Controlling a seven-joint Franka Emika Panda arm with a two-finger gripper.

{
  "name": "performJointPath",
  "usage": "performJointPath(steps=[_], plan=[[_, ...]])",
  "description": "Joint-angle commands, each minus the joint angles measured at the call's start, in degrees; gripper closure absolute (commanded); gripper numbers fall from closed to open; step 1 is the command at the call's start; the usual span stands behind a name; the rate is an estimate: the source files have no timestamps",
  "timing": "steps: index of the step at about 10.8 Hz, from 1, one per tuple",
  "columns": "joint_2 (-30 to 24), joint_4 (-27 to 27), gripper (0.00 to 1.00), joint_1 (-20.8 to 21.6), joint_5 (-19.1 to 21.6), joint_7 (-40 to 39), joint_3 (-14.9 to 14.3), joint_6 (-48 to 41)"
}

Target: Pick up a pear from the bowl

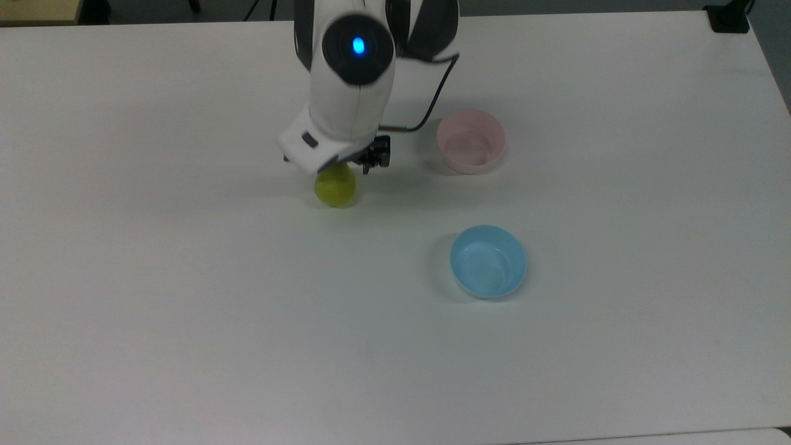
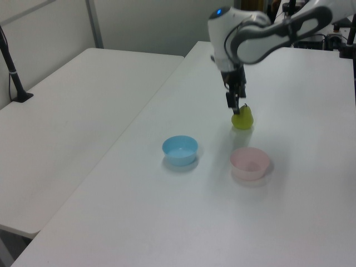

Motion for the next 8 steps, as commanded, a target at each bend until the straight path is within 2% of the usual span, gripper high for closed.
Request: performJointPath(steps=[1,4,8], plan=[[-10.13,-2.06,0.00,0.07,-0.18,2.15,-0.16,-4.09],[-14.01,-1.97,0.00,-0.80,-0.18,3.47,-0.42,-9.27],[-14.46,-0.13,0.00,-3.35,2.02,3.82,-0.51,-9.46]])
